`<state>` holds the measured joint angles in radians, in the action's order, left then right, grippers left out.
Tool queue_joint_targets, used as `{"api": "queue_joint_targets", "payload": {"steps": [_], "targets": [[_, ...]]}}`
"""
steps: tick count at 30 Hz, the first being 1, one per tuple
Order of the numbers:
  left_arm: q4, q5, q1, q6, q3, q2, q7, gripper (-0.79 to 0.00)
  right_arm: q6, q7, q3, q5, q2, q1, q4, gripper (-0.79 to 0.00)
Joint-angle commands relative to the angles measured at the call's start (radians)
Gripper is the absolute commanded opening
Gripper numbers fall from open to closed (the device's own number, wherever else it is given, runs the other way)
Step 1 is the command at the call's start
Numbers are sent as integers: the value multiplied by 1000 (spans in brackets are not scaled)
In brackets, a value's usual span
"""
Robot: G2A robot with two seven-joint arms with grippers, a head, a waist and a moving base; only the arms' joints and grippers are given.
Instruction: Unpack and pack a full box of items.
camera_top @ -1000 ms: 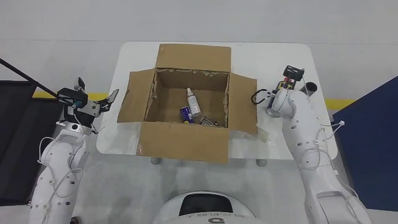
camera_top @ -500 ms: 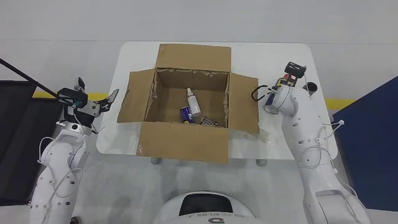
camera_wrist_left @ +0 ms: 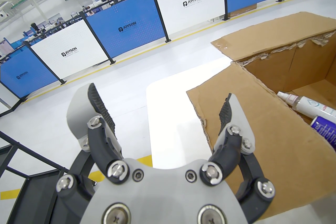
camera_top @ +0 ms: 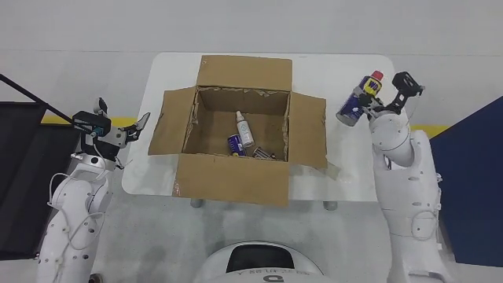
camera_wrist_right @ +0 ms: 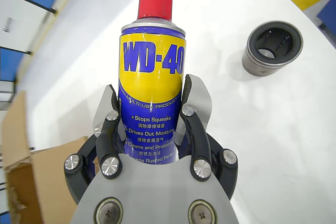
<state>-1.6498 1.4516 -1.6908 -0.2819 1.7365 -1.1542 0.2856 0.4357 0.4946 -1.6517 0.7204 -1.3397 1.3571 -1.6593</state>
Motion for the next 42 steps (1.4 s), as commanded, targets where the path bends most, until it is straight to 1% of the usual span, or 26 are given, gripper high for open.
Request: {"api": "queue_joint_targets", "payload": {"steps": [1,3,4,6,8,9,11,17,22,27,36,42], "targets": [[0,0,0,0,0,0,0,0,-55,-58,-34,-155,-6,34,-52,-785],[0,0,0,0,0,0,0,0,-121,-100,-67,-290,-13,72,-102,-785],[0,0,0,0,0,0,0,0,-159,-97,-78,-364,-15,88,-126,-785],[0,0,0,0,0,0,0,0,-236,-57,-94,-460,-15,117,-166,-785],[0,0,0,0,0,0,0,0,-296,15,-80,-488,-12,133,-199,-785],[0,0,0,0,0,0,0,0,-311,55,-65,-475,-9,133,-210,-785],[0,0,0,0,0,0,0,0,-318,94,-17,-416,-5,120,-227,-785],[0,0,0,0,0,0,0,0,-275,140,180,-230,-5,43,-217,-785],[0,0,0,0,0,0,0,0,-270,177,284,-153,-7,-5,-206,-785],[0,0,0,0,0,0,0,0,-256,237,394,-5,-5,-45,-173,-785],[0,0,0,0,0,0,0,0,-223,287,538,204,-8,-87,-104,-785],[0,0,0,0,0,0,0,0,-246,337,610,350,-6,-102,-70,-785]]}}
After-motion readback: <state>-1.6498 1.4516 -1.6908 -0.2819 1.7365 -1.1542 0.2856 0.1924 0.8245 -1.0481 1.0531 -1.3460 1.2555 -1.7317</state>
